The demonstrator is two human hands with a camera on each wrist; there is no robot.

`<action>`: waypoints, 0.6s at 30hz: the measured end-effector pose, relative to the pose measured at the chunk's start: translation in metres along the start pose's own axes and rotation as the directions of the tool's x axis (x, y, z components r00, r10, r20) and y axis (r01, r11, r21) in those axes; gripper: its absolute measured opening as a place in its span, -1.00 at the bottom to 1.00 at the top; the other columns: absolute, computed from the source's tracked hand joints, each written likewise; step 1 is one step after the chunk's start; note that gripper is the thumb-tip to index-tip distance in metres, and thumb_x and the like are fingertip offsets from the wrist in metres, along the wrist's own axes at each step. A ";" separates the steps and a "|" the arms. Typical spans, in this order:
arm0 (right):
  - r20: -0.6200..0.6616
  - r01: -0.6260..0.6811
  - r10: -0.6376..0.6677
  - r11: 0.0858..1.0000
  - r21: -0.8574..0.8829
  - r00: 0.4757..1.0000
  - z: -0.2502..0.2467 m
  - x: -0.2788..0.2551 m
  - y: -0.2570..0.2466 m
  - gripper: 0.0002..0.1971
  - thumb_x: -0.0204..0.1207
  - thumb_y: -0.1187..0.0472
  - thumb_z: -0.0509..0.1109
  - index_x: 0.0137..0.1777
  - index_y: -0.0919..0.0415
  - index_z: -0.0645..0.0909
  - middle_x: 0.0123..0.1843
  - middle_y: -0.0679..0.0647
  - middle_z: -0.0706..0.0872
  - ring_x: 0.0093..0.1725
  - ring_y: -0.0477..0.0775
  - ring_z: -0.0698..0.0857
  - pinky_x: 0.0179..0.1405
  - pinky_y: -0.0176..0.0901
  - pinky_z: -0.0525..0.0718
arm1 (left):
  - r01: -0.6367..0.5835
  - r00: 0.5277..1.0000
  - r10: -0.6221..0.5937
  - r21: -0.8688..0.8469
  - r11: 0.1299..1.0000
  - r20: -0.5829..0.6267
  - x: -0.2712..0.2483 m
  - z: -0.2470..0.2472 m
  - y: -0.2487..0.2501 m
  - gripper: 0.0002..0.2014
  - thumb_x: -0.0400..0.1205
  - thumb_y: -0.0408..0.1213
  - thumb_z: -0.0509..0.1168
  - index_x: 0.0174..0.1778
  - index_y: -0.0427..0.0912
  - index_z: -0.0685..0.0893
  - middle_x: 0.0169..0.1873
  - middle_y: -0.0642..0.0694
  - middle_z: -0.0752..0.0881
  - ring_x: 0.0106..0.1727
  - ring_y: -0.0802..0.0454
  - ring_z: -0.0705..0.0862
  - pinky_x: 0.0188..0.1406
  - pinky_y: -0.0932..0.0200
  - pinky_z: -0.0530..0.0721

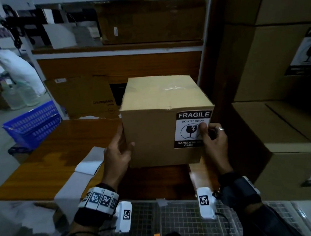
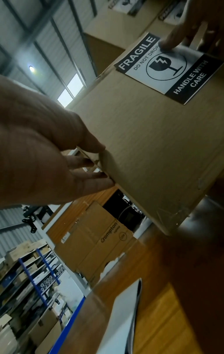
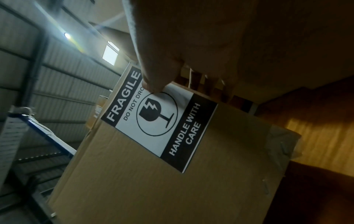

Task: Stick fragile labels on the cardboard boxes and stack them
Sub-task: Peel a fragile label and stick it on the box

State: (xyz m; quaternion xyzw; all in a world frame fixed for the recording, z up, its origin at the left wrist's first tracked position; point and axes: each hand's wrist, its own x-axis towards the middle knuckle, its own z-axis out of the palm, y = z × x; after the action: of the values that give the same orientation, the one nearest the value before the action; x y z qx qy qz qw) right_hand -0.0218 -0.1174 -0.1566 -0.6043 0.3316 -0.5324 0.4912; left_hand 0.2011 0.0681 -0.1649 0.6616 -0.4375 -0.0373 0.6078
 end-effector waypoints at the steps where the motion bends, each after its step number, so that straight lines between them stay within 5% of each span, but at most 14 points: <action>1: 0.001 0.011 -0.011 1.000 0.018 1.000 -0.001 -0.003 -0.011 -0.74 0.67 -0.01 0.44 0.17 0.17 0.62 0.11 0.00 0.80 0.10 -0.14 0.81 -0.09 -0.32 0.78 | -0.027 1.000 0.027 0.002 1.000 -0.002 0.002 -0.003 0.005 -0.25 0.69 -0.35 0.43 0.77 0.03 0.25 0.52 0.02 0.60 0.50 0.17 0.60 0.45 0.05 0.66; 4: 0.024 0.044 -0.046 0.997 0.066 0.999 -0.004 -0.013 -0.043 -0.70 0.59 -0.07 0.48 0.22 0.02 0.59 0.18 0.01 0.80 0.15 -0.13 0.81 -0.01 -0.21 0.81 | -0.098 0.995 0.098 -0.014 0.995 0.012 0.012 -0.013 0.026 -0.25 0.69 -0.26 0.44 0.73 0.30 0.26 0.54 0.03 0.57 0.52 0.06 0.59 0.40 -0.13 0.70; 6: 0.019 0.059 -0.060 0.995 0.076 0.998 -0.008 -0.018 -0.063 -0.62 0.54 -0.09 0.52 0.28 -0.04 0.56 0.22 -0.01 0.79 0.18 -0.16 0.80 -0.02 -0.24 0.81 | -0.132 0.990 0.133 -0.024 0.991 0.042 0.018 -0.018 0.044 -0.27 0.71 -0.24 0.42 0.66 0.46 0.26 0.54 0.11 0.54 0.53 0.09 0.56 0.37 0.02 0.71; 9: 0.018 0.070 -0.072 0.995 0.072 0.997 -0.013 -0.021 -0.091 -0.44 0.49 -0.11 0.60 0.44 -0.04 0.52 0.32 -0.01 0.77 0.27 -0.09 0.78 0.06 -0.13 0.82 | -0.231 0.973 0.231 -0.001 0.973 0.019 0.025 -0.026 0.070 -0.29 0.70 -0.30 0.42 0.72 0.18 0.30 0.49 0.15 0.51 0.47 0.24 0.55 0.27 0.44 0.64; 14: -0.003 0.163 -0.163 0.986 0.038 0.987 -0.029 -0.032 -0.131 -0.37 0.54 0.09 0.57 0.58 0.07 0.45 0.33 -0.08 0.75 0.24 -0.25 0.75 0.03 -0.38 0.77 | -0.302 0.952 0.304 -0.062 0.951 0.029 0.029 -0.027 0.102 -0.30 0.73 -0.29 0.39 0.77 0.08 0.26 0.52 -0.05 0.53 0.47 0.08 0.59 0.21 -0.03 0.81; 18: -0.032 0.254 -0.254 0.967 -0.002 0.967 -0.050 -0.037 -0.157 -0.27 0.47 0.02 0.59 0.63 0.10 0.43 0.33 -0.08 0.74 0.27 -0.25 0.74 0.08 -0.37 0.76 | -0.368 0.929 0.369 -0.055 0.928 0.009 0.022 -0.020 0.128 -0.32 0.73 -0.19 0.39 0.76 0.11 0.27 0.55 0.00 0.52 0.47 0.14 0.59 0.18 -0.11 0.83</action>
State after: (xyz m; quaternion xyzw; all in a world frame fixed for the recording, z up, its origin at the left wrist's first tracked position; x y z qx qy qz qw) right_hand -0.0979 -0.0484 -0.0218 -0.6327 0.2586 -0.6009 0.4144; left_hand 0.1581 0.0852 -0.0416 0.5514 -0.5584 0.0597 0.6169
